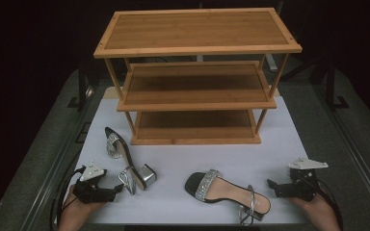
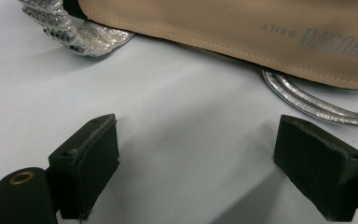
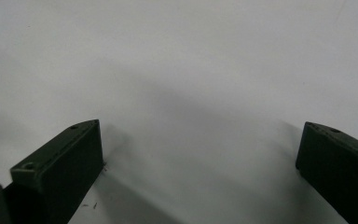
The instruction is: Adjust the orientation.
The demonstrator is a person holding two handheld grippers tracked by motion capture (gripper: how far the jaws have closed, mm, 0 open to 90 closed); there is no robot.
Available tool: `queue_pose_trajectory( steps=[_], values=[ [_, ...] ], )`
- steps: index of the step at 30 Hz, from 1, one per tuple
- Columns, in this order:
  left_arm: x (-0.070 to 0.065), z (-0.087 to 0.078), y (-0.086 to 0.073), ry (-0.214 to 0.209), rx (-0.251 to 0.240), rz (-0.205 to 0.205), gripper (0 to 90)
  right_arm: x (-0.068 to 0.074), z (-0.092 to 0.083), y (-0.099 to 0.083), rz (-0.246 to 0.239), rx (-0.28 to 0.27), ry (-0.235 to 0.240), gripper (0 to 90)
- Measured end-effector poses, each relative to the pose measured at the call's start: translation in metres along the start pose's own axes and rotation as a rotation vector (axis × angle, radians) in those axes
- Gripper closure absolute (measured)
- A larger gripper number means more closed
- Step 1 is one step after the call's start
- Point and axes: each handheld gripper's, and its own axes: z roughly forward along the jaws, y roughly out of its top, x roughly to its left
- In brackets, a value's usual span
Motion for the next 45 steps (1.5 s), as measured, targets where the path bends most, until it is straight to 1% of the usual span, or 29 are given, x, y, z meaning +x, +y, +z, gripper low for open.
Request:
queue_pose_trajectory(
  steps=[6,7,8,9,11,12,13,16,18,19,20,21,23,24,25,26,27,28,29,32,35,36,38,39,42,43,45],
  values=[
    [0.0,-0.001,0.0,0.002,-0.003,0.0,14.1,0.0,0.0,0.0,0.001,0.001,0.0,0.1],
    [0.0,-0.002,0.0,0.001,0.0,-0.001,17.3,0.0,0.0,0.0,0.002,0.001,0.0,0.1],
    [0.001,-0.005,0.0,0.006,0.009,-0.005,17.3,0.0,0.0,0.0,0.002,0.001,0.0,0.1],
    [0.004,-0.009,0.0,0.006,0.005,-0.023,23.0,0.0,0.0,0.0,0.002,0.001,0.0,0.1],
    [0.006,-0.013,-0.001,0.012,0.0,-0.04,23.7,0.0,0.0,0.0,0.002,0.001,0.0,0.1],
    [0.006,-0.013,-0.001,0.012,0.0,-0.04,25.0,0.0,0.0,0.0,0.002,0.001,0.0,0.1],
    [0.008,-0.018,-0.001,0.024,-0.022,-0.047,26.4,0.0,0.0,0.0,0.002,0.001,0.0,0.1],
    [0.011,-0.024,0.001,0.048,-0.049,-0.059,30.0,0.0,0.0,0.0,0.001,0.001,0.0,0.1],
    [0.014,-0.028,0.006,0.067,-0.067,-0.06,32.3,0.0,0.0,0.0,0.002,0.001,0.0,0.1],
    [0.014,-0.028,0.006,0.067,-0.067,-0.06,33.6,0.0,0.0,0.0,0.002,0.0,0.0,0.1],
    [0.016,-0.029,0.008,0.076,-0.082,-0.06,33.6,0.0,0.0,0.0,0.002,0.0,0.0,0.1],
    [0.019,-0.03,0.014,0.1,-0.104,-0.058,35.2,0.0,0.0,0.0,-0.001,-0.001,-0.002,0.1],
    [0.022,-0.029,0.016,0.106,-0.109,-0.053,36.8,0.0,0.0,0.0,-0.002,-0.001,-0.002,0.1],
    [0.027,-0.027,0.022,0.134,-0.112,-0.043,37.1,0.0,0.0,0.0,-0.001,-0.001,-0.002,0.1],
    [0.027,-0.027,0.022,0.134,-0.112,-0.043,37.4,0.0,0.0,0.0,-0.001,-0.001,-0.002,0.1],
    [0.033,-0.022,0.028,0.151,-0.116,-0.038,37.7,0.0,0.0,0.0,-0.002,-0.001,-0.002,0.1],
    [0.033,-0.022,0.028,0.151,-0.116,-0.038,37.7,0.0,0.0,0.0,-0.002,-0.001,-0.002,0.1],
    [0.038,-0.017,0.034,0.159,-0.12,-0.032,37.7,0.0,0.0,0.0,-0.002,-0.001,-0.002,0.1],
    [0.038,-0.017,0.034,0.159,-0.12,-0.032,37.5,0.0,0.0,0.0,-0.002,-0.001,-0.002,0.1],
    [0.044,-0.008,0.043,0.185,-0.117,-0.015,37.9,0.0,0.0,0.0,-0.001,-0.001,-0.002,0.1],
    [0.047,-0.002,0.05,0.195,-0.12,-0.008,41.2,0.0,0.0,0.0,0.0,-0.003,-0.002,0.1],
    [0.048,0.001,0.054,0.187,-0.131,-0.004,42.4,0.0,0.0,0.0,0.001,-0.003,-0.002,0.1],
    [0.048,0.003,0.056,0.188,-0.125,0.0,43.7,0.0,0.0,0.0,0.001,-0.003,-0.002,0.1],
    [0.048,0.006,0.058,0.192,-0.122,0.012,43.7,0.0,0.0,0.0,0.001,-0.003,-0.002,0.1],
    [0.047,0.011,0.063,0.195,-0.132,0.041,49.7,0.0,0.0,0.0,0.0,-0.003,-0.002,0.1],
    [0.047,0.011,0.063,0.195,-0.132,0.041,51.3,0.0,0.0,0.0,0.0,-0.003,-0.002,0.1],
    [0.047,0.013,0.064,0.2,-0.132,0.05,57.8,0.0,0.0,0.0,0.001,-0.003,-0.002,0.1]
  ],
)
